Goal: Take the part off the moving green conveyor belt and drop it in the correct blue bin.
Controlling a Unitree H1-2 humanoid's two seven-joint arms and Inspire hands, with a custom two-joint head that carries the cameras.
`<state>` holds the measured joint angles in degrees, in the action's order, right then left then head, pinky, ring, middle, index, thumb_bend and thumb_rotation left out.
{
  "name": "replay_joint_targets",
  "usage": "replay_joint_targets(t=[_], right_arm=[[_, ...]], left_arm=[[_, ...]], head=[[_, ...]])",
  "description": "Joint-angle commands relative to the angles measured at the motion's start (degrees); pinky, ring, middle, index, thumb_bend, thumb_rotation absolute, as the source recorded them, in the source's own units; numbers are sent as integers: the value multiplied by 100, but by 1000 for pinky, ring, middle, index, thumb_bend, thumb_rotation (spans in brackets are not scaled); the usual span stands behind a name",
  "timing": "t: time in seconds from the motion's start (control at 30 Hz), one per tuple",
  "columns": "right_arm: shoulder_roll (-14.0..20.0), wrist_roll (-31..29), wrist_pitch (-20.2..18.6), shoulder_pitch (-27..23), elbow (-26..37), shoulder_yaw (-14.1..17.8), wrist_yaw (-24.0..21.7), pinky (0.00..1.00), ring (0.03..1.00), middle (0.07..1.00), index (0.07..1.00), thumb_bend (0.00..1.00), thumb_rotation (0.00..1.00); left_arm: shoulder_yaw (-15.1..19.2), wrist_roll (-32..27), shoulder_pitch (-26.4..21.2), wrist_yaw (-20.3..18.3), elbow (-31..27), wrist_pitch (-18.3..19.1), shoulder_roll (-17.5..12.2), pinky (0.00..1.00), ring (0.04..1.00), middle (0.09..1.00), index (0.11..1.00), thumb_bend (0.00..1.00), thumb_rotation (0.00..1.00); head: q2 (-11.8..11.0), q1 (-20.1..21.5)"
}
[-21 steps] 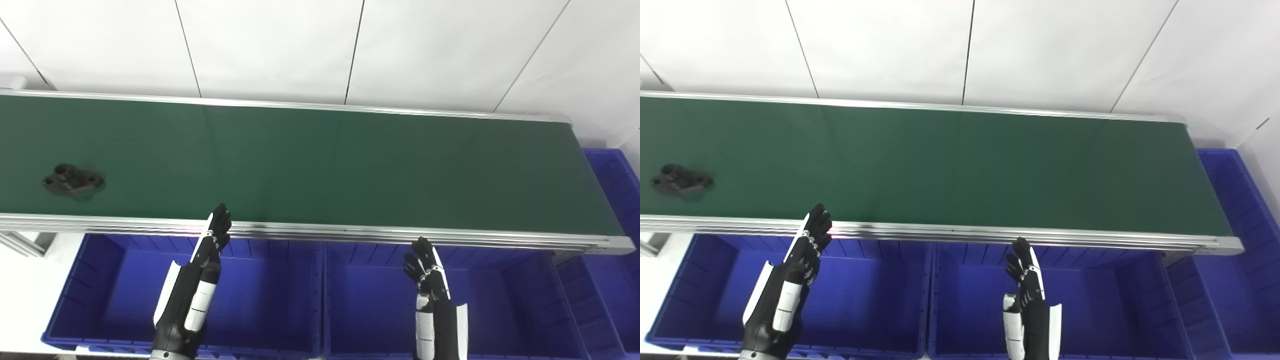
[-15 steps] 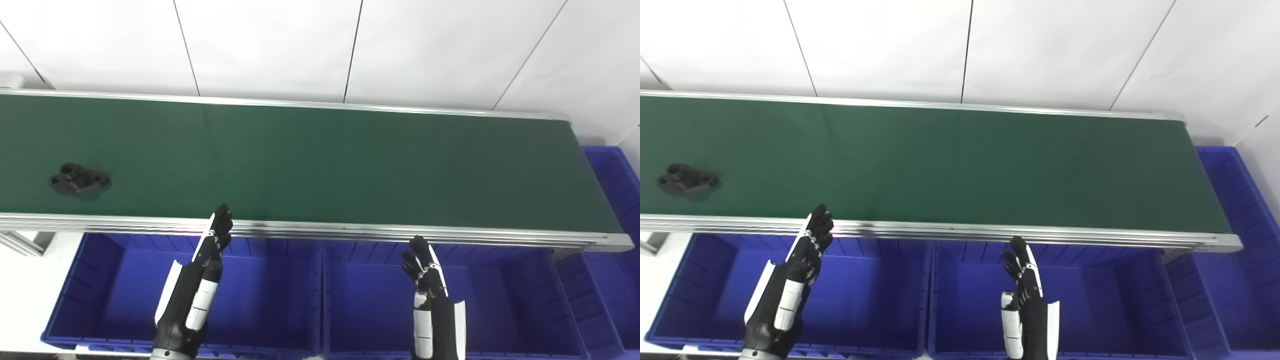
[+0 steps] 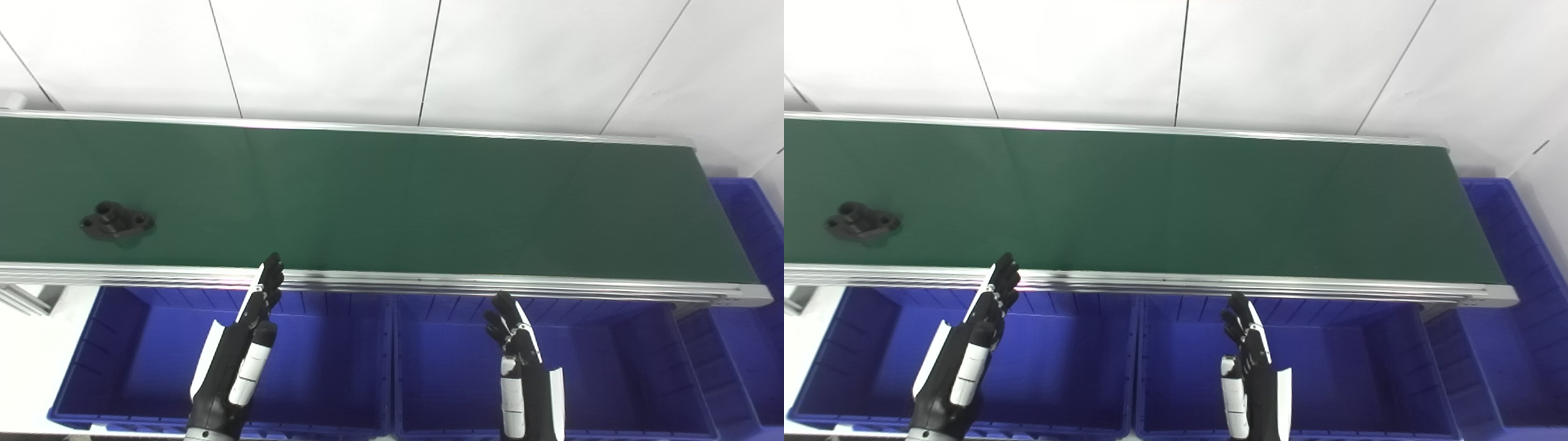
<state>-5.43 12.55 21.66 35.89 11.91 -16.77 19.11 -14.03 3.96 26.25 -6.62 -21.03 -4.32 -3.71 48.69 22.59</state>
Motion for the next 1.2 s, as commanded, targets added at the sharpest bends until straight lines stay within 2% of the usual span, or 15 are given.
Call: replay_joint_targets(t=[0.0, 0.27, 0.5, 0.6, 0.73, 0.77, 0.87, 0.9, 1.17], right_arm=[[-526, -60, -48, -127, 147, -222, -97, 856, 865, 901, 892, 746, 1000], [-430, -65, 13, -165, 73, -184, -281, 868, 876, 906, 902, 779, 1000], [-355, -155, 137, -181, -26, -109, -360, 869, 886, 917, 912, 785, 1000], [-294, -227, 259, -173, -128, -48, -390, 873, 890, 922, 917, 777, 1000], [-137, -385, 502, -202, -354, 53, -429, 884, 906, 936, 932, 696, 989], [-81, -427, 518, -216, -407, 83, -427, 886, 909, 937, 936, 693, 976], [31, -505, 526, -233, -489, 143, -423, 895, 915, 940, 943, 698, 950], [71, -543, 524, -246, -525, 166, -418, 900, 917, 942, 944, 697, 940], [376, -684, 525, -360, -695, 254, -434, 902, 922, 956, 971, 674, 982]], left_arm=[[-25, 26, -20, 6, -94, -192, 36, 1000, 1000, 1000, 1000, 629, 1000], [-53, -136, 72, -23, -56, -224, 93, 1000, 1000, 1000, 1000, 636, 999], [-143, -248, 186, -7, 58, -378, 204, 1000, 1000, 1000, 1000, 678, 983], [-175, -231, 218, 43, 172, -506, 294, 1000, 1000, 1000, 1000, 686, 961], [-204, -62, 234, 145, 410, -707, 439, 1000, 1000, 1000, 1000, 692, 951], [-223, 13, 233, 181, 498, -775, 480, 1000, 1000, 1000, 1000, 683, 950], [-265, 207, 235, 285, 677, -901, 575, 1000, 1000, 1000, 1000, 665, 952], [-288, 271, 229, 320, 747, -942, 609, 1000, 1000, 1000, 1000, 658, 956], [-438, 525, 158, 473, 1126, -1218, 763, 1000, 987, 1000, 1000, 607, 939]], head=[[-2, -4], [-28, -40], [-187, -228], [-427, -478], [-806, -862], [-991, -1045], [-1175, -1242], [-1313, -1379], [-1726, -1776]])
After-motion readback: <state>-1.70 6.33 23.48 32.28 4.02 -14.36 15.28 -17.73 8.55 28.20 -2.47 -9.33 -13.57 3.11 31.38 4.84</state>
